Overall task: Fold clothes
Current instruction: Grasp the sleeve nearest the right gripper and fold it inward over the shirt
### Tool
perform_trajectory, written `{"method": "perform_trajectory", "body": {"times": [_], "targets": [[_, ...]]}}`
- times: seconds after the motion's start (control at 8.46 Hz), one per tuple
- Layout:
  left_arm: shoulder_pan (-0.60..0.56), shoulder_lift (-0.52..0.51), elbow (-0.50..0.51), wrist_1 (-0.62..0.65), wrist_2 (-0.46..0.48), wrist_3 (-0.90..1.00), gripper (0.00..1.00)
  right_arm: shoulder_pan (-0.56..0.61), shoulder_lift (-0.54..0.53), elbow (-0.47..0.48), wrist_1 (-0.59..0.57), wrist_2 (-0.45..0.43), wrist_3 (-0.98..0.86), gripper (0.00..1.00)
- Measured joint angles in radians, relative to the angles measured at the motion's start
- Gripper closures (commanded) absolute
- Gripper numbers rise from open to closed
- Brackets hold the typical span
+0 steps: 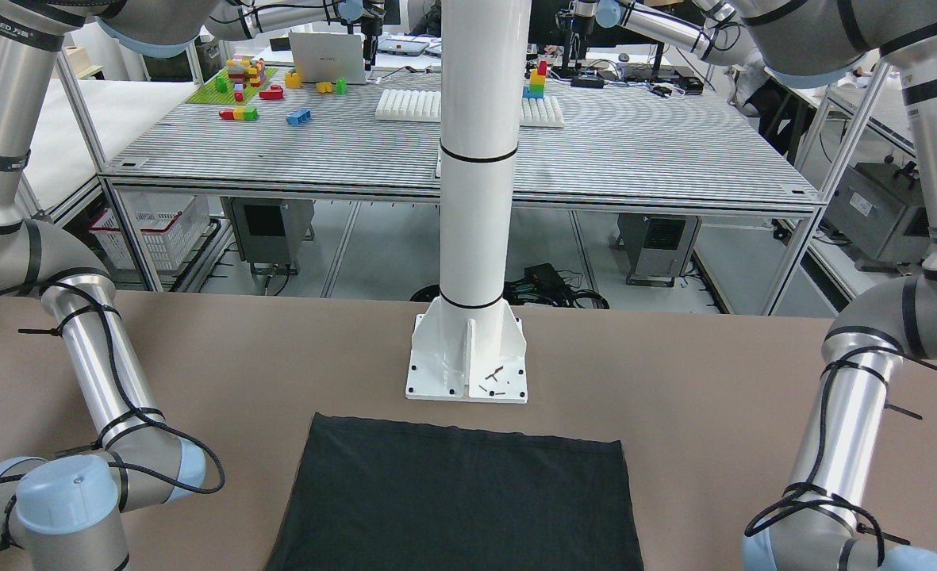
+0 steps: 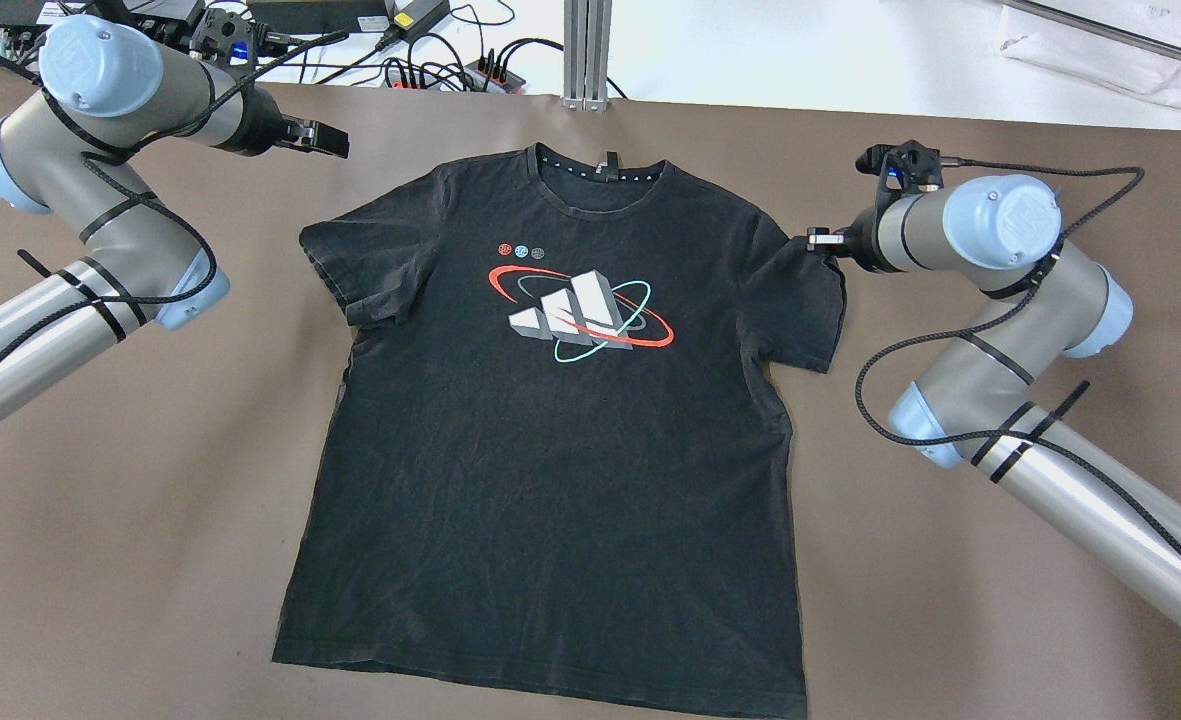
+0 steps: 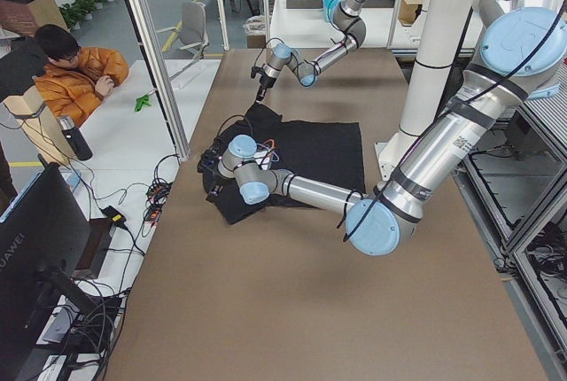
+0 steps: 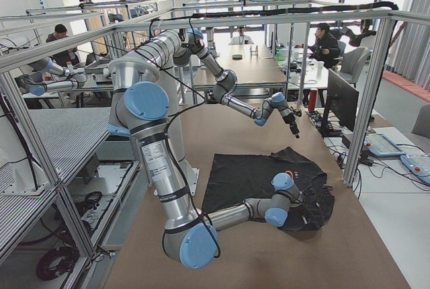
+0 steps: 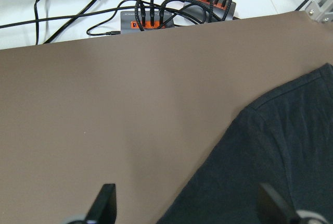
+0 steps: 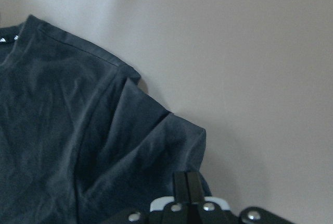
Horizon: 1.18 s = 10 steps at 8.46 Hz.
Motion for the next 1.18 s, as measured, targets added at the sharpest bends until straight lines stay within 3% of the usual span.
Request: {"method": "perform_trajectory", "body": {"times": [0.47,0.71,1.18], "targets": [[-0.002,0.000,0.007,0.000,0.000,-0.001,0.05,-0.058,0.147,-0.002,-0.089,-0.033,0.104,1.00],[-0.002,0.000,0.019,-0.002,0.000,-0.001,0.05,-0.139,0.209,-0.021,-0.112,-0.164,0.147,1.00],[0.000,-0.001,0.038,-0.007,0.030,-0.008,0.05,-0.190,0.342,-0.174,-0.118,-0.272,0.157,1.00]]}}
